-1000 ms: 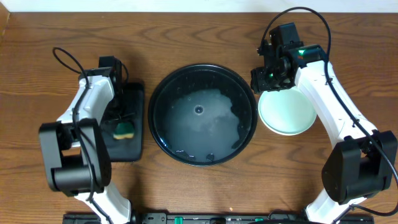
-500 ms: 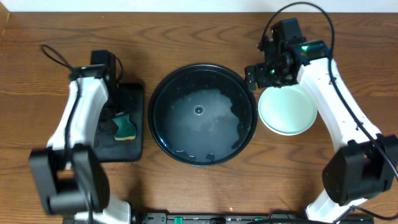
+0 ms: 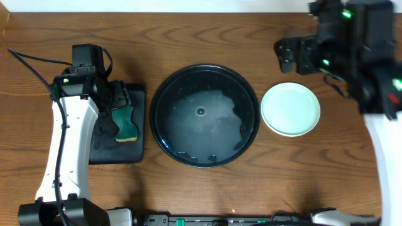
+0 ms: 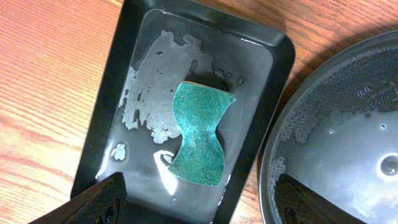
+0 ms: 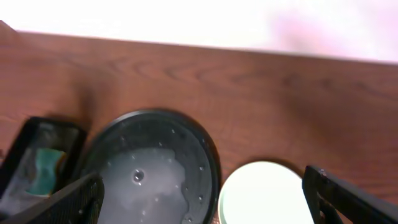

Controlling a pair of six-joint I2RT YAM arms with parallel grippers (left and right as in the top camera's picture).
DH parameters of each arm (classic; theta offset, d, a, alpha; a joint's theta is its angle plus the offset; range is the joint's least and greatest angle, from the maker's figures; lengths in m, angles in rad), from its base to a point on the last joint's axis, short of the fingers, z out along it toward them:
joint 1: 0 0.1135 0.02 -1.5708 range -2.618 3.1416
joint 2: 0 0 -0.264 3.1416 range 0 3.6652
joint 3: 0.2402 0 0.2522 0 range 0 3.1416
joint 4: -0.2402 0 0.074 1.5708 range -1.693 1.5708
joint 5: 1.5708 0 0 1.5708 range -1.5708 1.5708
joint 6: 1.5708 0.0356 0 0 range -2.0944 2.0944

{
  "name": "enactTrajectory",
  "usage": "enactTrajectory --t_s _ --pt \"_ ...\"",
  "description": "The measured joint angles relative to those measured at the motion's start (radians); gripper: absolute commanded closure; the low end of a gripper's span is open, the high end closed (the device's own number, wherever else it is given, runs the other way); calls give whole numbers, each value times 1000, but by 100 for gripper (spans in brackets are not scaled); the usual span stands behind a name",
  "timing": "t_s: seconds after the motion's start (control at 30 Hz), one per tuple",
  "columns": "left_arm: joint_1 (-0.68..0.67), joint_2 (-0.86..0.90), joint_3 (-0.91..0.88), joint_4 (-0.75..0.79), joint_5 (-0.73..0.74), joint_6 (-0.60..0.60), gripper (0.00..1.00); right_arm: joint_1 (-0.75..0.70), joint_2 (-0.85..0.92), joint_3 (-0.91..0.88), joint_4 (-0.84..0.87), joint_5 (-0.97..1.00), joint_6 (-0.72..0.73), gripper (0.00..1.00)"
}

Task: Clean dirty plates on tray and stack at the side

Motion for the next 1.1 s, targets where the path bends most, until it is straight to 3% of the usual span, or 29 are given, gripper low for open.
enactTrajectory --t_s 0.3,0.67,0.83,1.1 --pt "0 0 0 0 0 0 23 0 -89 0 -22 11 -10 1" --pt "0 0 0 0 0 0 23 -2 -102 -59 -42 196 -42 1" --pt "0 0 0 0 -1 0 23 -27 -184 -284 179 238 -37 1" --pt "0 0 0 -1 0 0 23 -170 -514 -870 684 113 -34 1"
